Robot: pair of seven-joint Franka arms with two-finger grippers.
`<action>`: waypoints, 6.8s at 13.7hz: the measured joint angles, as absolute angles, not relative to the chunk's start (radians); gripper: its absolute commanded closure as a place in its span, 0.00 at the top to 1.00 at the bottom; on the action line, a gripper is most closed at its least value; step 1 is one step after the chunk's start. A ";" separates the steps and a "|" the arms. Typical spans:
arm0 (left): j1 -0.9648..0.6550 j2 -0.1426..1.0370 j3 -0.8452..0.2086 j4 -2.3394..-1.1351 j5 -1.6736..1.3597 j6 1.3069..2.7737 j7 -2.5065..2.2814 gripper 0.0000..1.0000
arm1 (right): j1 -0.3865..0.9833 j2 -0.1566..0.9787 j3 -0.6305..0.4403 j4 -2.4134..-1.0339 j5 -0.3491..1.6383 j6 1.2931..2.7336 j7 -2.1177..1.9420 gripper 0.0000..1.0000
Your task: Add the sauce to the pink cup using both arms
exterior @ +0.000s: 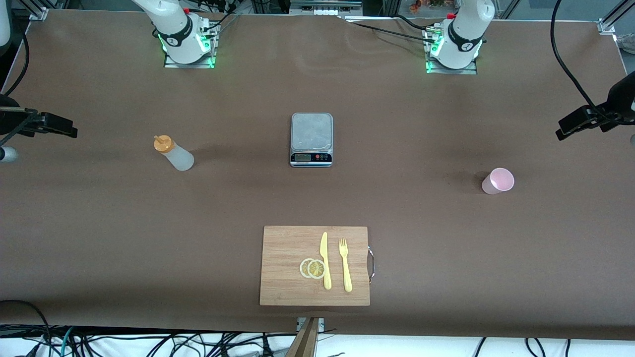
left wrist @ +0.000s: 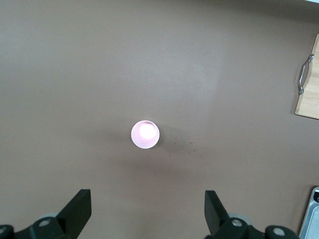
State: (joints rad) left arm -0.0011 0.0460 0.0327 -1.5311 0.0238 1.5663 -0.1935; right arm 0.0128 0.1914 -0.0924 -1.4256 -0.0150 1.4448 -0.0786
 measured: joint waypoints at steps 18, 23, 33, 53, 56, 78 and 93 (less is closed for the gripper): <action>-0.002 0.046 0.032 -1.531 0.024 1.566 -0.193 1.00 | 0.011 0.191 -0.093 -1.426 -0.015 1.445 -0.079 1.00; -0.001 0.046 0.032 -1.531 0.024 1.566 -0.193 1.00 | 0.010 0.191 -0.093 -1.426 -0.015 1.445 -0.079 1.00; -0.001 0.046 0.032 -1.532 0.024 1.564 -0.193 1.00 | 0.006 0.191 -0.093 -1.426 -0.015 1.445 -0.079 1.00; 0.165 0.045 0.042 -1.895 0.028 1.889 0.129 1.00 | 0.006 0.192 -0.092 -1.426 -0.015 1.445 -0.079 1.00; 0.186 0.045 0.042 -2.040 0.028 2.044 0.158 1.00 | 0.006 0.205 -0.092 -1.426 -0.014 1.445 -0.079 1.00; 0.176 0.299 0.033 -2.182 0.028 2.425 0.201 0.85 | 0.003 0.236 -0.092 -1.426 -0.014 1.441 -0.079 1.00; 0.141 0.332 0.023 -2.138 0.027 2.431 0.197 0.00 | 0.002 0.238 -0.092 -1.425 -0.014 1.442 -0.079 1.00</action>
State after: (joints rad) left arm 0.1407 0.3323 0.0226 -2.1381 0.0265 2.4312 0.1973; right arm 0.0017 0.2384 -0.0922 -1.4254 -0.0144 1.4417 -0.0786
